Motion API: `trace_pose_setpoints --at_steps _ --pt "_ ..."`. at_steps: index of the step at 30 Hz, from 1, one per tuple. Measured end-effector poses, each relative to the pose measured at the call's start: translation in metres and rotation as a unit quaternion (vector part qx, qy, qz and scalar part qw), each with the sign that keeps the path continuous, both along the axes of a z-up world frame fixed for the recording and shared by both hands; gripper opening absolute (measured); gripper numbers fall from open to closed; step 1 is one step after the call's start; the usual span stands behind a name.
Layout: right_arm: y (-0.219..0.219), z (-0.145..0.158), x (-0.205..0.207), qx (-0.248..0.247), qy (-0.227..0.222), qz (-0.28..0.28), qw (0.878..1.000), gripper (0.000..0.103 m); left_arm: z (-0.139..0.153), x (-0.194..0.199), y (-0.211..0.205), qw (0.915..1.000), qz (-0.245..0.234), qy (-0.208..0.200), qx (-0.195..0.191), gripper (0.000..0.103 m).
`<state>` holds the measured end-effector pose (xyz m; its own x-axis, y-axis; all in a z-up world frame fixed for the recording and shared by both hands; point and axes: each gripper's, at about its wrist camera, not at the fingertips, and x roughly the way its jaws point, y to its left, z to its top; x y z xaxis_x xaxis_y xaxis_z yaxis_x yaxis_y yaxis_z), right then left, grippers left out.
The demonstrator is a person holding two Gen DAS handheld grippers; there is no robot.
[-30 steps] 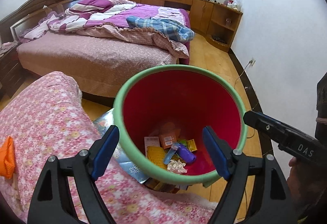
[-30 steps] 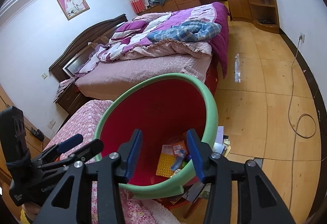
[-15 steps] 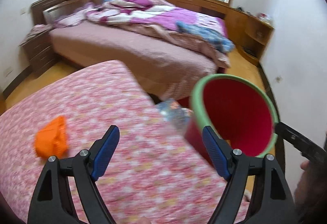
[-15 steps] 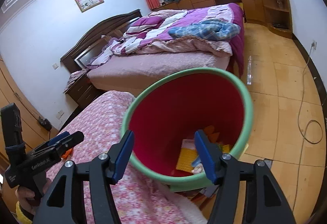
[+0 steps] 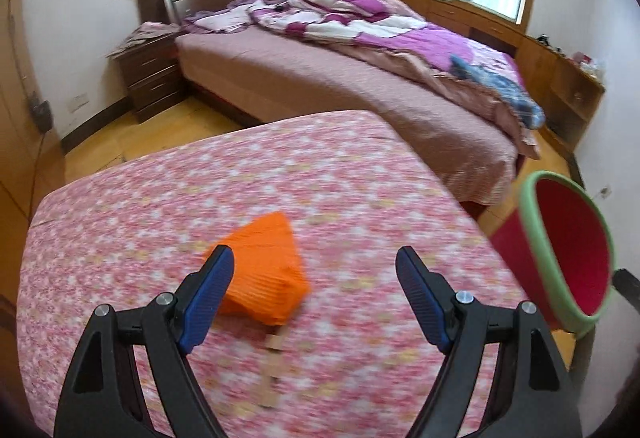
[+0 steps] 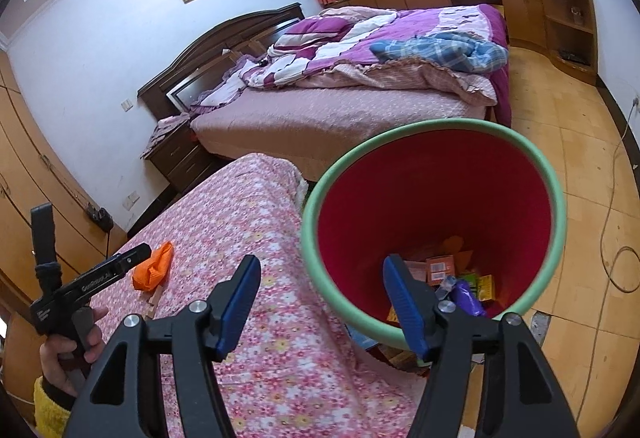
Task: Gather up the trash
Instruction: 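Close the left tool on the orange mesh bag and lift it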
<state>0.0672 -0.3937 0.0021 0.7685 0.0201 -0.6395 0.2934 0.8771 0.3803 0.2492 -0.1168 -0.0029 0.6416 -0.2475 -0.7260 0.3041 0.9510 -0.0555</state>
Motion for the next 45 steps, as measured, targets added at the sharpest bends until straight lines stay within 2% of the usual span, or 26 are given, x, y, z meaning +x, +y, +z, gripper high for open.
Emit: trace_pose_setpoints --at_steps 4,9,11,12,14,17,18,25,32,39,45 --pt "0.01 -0.002 0.009 -0.003 0.006 0.008 1.0 0.067 -0.017 0.019 0.019 0.9993 0.032 0.021 0.004 0.082" --pt "0.023 -0.002 0.019 -0.006 0.011 0.021 1.0 0.067 -0.041 0.036 0.032 0.9962 0.061 0.063 0.0 0.068" --pt "0.027 -0.002 0.022 -0.007 0.011 0.026 1.0 0.067 -0.048 0.039 0.037 0.9948 0.063 0.078 -0.018 0.053" --pt "0.03 -0.002 0.024 -0.007 0.012 0.029 0.999 0.067 -0.049 0.039 0.039 0.9943 0.065 0.081 -0.024 0.05" --pt "0.035 -0.002 0.028 -0.008 0.014 0.035 0.999 0.067 -0.049 0.037 0.042 0.9942 0.063 0.079 -0.038 0.034" --pt "0.046 -0.003 0.034 -0.011 0.016 0.047 0.999 0.067 -0.044 0.028 0.047 0.994 0.051 0.074 -0.064 0.02" --pt "0.051 -0.002 0.036 -0.012 0.016 0.052 0.998 0.067 -0.042 0.024 0.05 0.9938 0.05 0.071 -0.07 0.018" --pt "0.085 -0.002 0.05 -0.017 0.023 0.091 0.995 0.067 -0.018 -0.007 0.086 0.9911 0.069 0.04 -0.107 0.017" --pt "0.134 -0.008 0.07 -0.017 0.037 0.136 0.99 0.067 -0.005 -0.027 0.132 0.9873 0.108 0.018 -0.115 0.017" --pt "0.196 -0.03 0.096 -0.006 0.066 0.196 0.978 0.067 -0.004 -0.05 0.17 0.9848 0.149 -0.001 -0.089 0.017" --pt "0.234 -0.047 0.114 -0.018 0.091 0.215 0.972 0.067 -0.01 -0.061 0.194 0.981 0.169 -0.001 -0.095 0.017"
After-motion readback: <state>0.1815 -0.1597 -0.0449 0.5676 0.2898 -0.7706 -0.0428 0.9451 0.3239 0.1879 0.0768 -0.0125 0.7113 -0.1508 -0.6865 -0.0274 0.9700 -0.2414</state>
